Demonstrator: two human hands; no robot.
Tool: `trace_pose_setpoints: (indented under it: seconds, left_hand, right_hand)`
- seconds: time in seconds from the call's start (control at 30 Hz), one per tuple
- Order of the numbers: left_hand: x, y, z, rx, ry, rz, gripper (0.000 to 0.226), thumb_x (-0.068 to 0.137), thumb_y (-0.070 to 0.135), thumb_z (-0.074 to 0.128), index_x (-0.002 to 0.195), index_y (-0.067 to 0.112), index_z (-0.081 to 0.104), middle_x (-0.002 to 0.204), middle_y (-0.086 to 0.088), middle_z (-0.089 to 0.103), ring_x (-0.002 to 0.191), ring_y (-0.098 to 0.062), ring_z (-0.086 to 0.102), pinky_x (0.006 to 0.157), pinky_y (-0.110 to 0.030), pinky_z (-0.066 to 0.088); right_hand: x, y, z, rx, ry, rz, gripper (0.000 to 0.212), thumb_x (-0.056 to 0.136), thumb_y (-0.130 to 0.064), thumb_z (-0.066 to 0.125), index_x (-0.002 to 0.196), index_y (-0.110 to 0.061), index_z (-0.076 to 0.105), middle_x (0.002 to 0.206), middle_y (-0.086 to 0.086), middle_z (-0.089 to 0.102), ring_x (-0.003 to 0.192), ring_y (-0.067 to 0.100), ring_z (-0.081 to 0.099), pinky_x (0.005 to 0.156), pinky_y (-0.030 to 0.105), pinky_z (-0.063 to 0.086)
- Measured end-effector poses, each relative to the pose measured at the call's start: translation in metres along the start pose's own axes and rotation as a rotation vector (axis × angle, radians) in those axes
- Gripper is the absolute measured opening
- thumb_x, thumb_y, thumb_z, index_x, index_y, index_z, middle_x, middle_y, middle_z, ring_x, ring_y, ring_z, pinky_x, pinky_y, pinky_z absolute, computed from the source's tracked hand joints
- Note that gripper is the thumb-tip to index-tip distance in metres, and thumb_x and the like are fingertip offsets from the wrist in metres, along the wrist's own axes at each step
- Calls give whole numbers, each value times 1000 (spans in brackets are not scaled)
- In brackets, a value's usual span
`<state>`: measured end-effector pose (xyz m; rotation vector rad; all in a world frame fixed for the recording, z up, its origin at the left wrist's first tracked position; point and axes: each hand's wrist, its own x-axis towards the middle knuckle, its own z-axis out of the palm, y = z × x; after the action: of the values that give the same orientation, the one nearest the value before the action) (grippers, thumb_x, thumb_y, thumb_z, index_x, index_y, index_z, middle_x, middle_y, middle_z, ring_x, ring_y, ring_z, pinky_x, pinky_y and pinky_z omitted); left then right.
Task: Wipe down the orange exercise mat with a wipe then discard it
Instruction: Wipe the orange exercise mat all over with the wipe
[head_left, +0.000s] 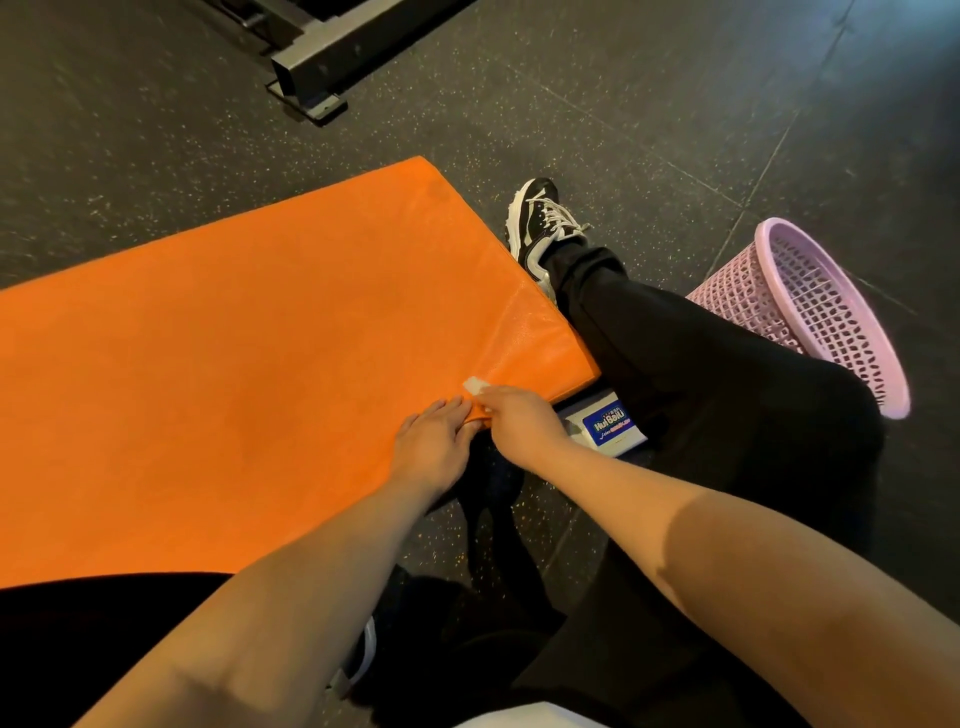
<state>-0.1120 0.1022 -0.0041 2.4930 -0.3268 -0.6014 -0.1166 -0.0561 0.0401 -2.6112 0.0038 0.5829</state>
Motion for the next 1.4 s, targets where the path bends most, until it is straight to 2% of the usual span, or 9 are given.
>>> trace_pose_setpoints:
  seconds: [0.1, 0.17, 0.27, 0.37, 0.83, 1.07, 1.2, 1.33, 1.4]
  left_hand:
    - [-2, 3, -12, -78, 83, -16, 41, 105, 45, 42, 143, 35, 53, 144, 5, 57, 135, -22, 50, 107, -42, 41]
    - [-1, 7, -26, -107, 137, -38, 37, 105, 45, 43, 138, 40, 57, 129, 3, 67, 119, -24, 60, 91, -38, 47]
    - [6, 8, -48, -129, 207, -79, 36, 104, 47, 43, 135, 39, 60, 124, 2, 70, 114, -26, 63, 83, -37, 49]
    - [9, 6, -67, -138, 276, -73, 36, 104, 48, 43, 132, 38, 63, 122, 2, 71, 112, -25, 64, 80, -36, 51]
    - [-1, 19, -115, -196, 385, -12, 31, 105, 45, 43, 121, 37, 68, 110, 0, 74, 98, -27, 67, 77, -45, 55]
    - [-8, 14, -95, -98, 262, 62, 39, 106, 45, 40, 139, 35, 58, 125, 1, 70, 108, -25, 65, 78, -41, 56]
    - [-4, 8, -67, -47, 160, 127, 38, 106, 44, 40, 139, 33, 57, 132, 3, 66, 116, -27, 62, 82, -42, 54]
    - [-1, 3, -33, -29, 124, 166, 28, 104, 41, 40, 119, 33, 61, 115, 5, 68, 102, -25, 61, 71, -43, 54]
    - [4, 0, -22, 11, 84, 155, 30, 103, 39, 40, 123, 31, 61, 121, 5, 66, 110, -25, 58, 76, -41, 53]
  right_hand:
    - [2, -7, -10, 54, 30, -33, 43, 100, -9, 48, 141, -17, 59, 148, 5, 55, 135, 25, 51, 115, 42, 40]
    - [3, -16, -19, 32, 91, -33, 40, 103, -12, 44, 140, -17, 60, 146, 2, 56, 136, 21, 49, 122, 42, 26]
    - [11, -36, -28, -59, 240, -2, 38, 107, -22, 39, 139, -24, 59, 142, -6, 58, 137, 15, 45, 126, 45, -1]
    - [20, -58, -34, -46, 294, -1, 37, 107, -24, 37, 137, -24, 59, 139, -6, 60, 136, 15, 44, 126, 45, -4]
    - [19, -99, -76, 33, 325, -28, 36, 108, -22, 38, 135, -19, 61, 139, -1, 60, 135, 18, 47, 124, 41, -1]
    - [8, -95, -59, 67, 294, 137, 37, 107, -21, 38, 132, -18, 64, 138, 4, 62, 130, 22, 52, 126, 40, -2]
    - [8, -74, -42, 36, 182, 218, 38, 107, -23, 38, 137, -20, 62, 140, 7, 61, 129, 28, 53, 127, 45, 7]
    - [14, -52, -17, 107, 72, 313, 42, 103, -24, 43, 143, -24, 58, 145, 8, 57, 132, 35, 50, 111, 45, 43]
    - [12, -44, -9, 121, 33, 307, 45, 104, -24, 43, 148, -24, 52, 150, 9, 53, 136, 36, 47, 112, 45, 42]
